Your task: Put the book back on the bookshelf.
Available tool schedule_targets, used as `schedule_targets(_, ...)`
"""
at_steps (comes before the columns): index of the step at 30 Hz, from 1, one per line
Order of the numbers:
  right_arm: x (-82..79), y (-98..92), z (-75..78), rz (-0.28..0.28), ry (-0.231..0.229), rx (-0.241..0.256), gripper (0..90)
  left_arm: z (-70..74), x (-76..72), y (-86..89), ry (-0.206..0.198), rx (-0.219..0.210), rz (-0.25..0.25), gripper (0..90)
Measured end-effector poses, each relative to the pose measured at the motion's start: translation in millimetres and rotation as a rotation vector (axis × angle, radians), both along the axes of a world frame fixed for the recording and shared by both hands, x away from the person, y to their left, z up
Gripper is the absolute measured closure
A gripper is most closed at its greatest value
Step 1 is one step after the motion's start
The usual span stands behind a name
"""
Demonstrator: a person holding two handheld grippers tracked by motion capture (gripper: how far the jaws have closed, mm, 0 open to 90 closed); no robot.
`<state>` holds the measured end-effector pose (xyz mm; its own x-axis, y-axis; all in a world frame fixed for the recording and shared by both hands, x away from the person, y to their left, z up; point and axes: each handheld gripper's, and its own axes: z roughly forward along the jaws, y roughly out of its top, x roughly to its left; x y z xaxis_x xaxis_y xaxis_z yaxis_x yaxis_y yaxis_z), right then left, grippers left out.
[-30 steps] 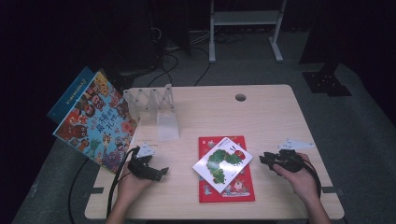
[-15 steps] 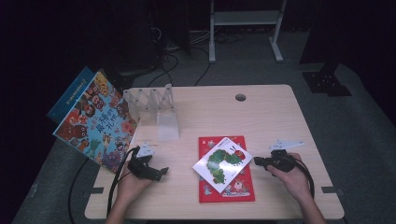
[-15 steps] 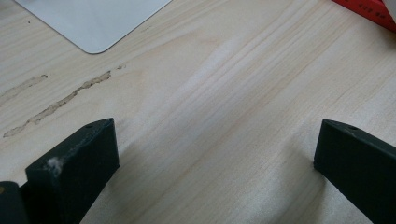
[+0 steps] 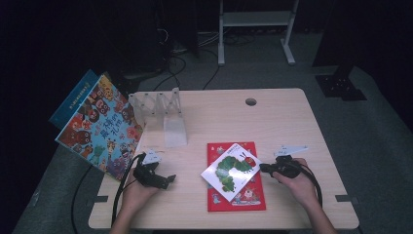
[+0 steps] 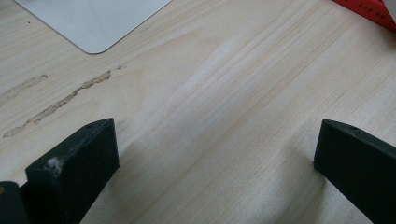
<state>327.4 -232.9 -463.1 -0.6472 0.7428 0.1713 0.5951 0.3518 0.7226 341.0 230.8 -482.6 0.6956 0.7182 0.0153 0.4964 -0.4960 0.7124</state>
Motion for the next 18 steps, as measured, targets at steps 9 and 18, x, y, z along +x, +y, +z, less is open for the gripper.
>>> schedule_targets(9, 4.2, 6.8, 0.4, 0.027, -0.001, -0.012, 89.2, 0.0, 0.0, 0.0, 0.000, 0.000, 0.000, 0.0)
schedule_targets(18, 9.1, 28.6, 0.7, 0.073, -0.001, -0.021, 89.2, 0.0, 0.0, 0.0, 0.000, 0.000, 0.000, 0.0)
